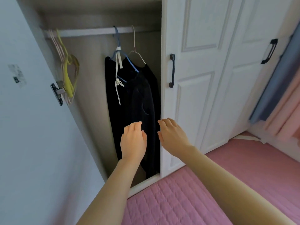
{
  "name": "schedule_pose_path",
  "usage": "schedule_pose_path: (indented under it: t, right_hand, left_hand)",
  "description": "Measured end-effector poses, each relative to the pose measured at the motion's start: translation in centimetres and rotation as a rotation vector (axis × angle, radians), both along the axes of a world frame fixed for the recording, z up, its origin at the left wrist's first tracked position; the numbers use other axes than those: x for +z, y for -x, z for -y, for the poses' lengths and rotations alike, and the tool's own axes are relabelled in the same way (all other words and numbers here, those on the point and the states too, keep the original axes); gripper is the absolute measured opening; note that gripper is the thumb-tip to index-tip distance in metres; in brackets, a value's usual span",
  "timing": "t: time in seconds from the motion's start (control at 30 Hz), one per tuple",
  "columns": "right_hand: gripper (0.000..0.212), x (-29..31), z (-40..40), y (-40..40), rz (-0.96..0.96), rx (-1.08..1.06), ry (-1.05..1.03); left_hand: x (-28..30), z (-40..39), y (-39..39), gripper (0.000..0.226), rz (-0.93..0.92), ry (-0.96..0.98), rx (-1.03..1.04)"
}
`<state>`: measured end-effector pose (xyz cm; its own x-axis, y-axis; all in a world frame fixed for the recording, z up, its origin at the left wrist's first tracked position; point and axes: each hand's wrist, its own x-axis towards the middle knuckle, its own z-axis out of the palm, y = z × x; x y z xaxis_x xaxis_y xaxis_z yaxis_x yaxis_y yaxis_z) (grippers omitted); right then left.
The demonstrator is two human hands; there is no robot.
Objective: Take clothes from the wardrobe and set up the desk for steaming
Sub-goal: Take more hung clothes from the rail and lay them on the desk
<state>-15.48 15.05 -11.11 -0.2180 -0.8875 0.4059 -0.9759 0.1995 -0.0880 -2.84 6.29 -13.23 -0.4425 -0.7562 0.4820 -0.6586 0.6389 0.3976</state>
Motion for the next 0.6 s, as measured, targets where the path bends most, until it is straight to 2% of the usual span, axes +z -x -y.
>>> schedule_pose_path:
  t: [0.33, 0.6]
  right_hand:
    - [0.043, 7.2, 9.7, 5.0, -0.083, 0.083, 0.130]
    - [0.050, 11.7, 14.6, 6.3, -0.188, 0.027, 0.114]
  left_hand:
    - [6.9, 9.5, 5.4, 0.046, 0.031, 0.210, -0.034]
    - [10.7, 14.1, 6.8, 0.053, 0.118, 0.214, -0.099]
